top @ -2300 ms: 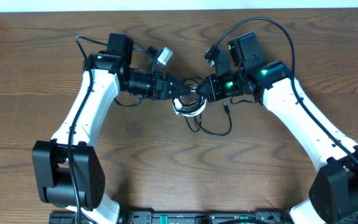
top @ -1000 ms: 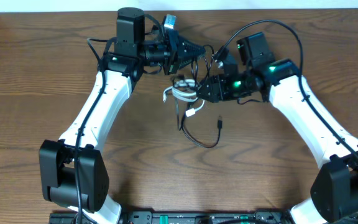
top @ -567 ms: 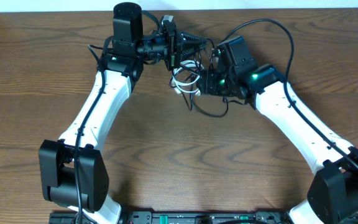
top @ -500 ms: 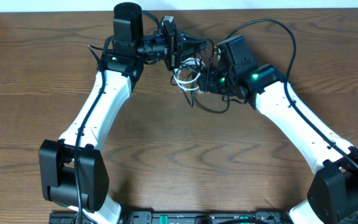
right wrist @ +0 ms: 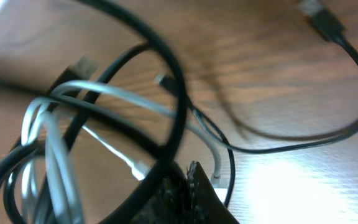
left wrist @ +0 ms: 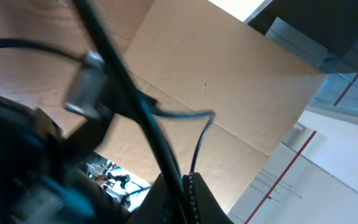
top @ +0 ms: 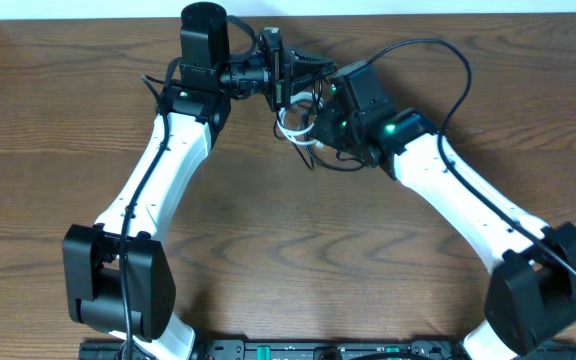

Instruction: Untangle cables

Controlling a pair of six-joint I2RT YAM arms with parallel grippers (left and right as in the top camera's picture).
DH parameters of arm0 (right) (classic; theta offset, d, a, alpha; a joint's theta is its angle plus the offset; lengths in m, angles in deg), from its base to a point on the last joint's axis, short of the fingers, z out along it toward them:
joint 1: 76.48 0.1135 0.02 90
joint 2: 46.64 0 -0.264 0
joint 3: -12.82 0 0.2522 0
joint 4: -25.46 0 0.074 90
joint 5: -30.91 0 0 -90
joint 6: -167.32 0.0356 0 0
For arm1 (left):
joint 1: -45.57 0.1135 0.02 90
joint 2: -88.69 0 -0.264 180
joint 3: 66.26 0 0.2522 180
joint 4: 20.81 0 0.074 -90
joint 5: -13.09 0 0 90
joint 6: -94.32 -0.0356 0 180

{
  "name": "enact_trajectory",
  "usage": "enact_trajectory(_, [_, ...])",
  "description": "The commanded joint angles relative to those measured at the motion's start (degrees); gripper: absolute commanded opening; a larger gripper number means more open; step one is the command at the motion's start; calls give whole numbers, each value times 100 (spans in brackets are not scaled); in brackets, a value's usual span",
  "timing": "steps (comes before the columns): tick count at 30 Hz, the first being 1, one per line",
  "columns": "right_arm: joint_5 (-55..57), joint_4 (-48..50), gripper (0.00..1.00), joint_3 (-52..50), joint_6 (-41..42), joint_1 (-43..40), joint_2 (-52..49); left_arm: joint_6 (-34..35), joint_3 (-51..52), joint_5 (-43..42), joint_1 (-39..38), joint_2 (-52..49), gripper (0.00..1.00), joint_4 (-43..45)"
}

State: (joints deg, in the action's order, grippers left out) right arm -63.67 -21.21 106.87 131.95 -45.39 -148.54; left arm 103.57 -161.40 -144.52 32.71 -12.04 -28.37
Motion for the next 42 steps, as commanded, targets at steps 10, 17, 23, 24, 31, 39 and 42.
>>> enact_trajectory(10, [-166,-717,2,-15,-2293,-330,1646,-2131,-26,1027,809,85,7,-2358])
enact_trajectory(17, [1751,-1325,1,-15,-2382,-348,2417,-3191,-26,1635,938,85,7,-3923])
enact_trajectory(23, [1174,-1731,37,-15,-1869,-507,2264,-2833,-26,1300,911,87,7,-4336])
enact_trajectory(24, [868,-1696,41,-15,-1869,-485,2181,-2328,-26,885,892,87,7,-4186])
enact_trajectory(31, [-1370,-879,57,-15,-1856,-48,1029,-538,-26,103,667,87,7,-1591])
enact_trajectory(39, [-1115,-20,59,-15,-1117,348,-57,-76,-26,267,579,87,7,-1414])
enact_trajectory(42, [-372,236,57,-15,-782,391,-431,-33,-26,267,575,87,7,-1204])
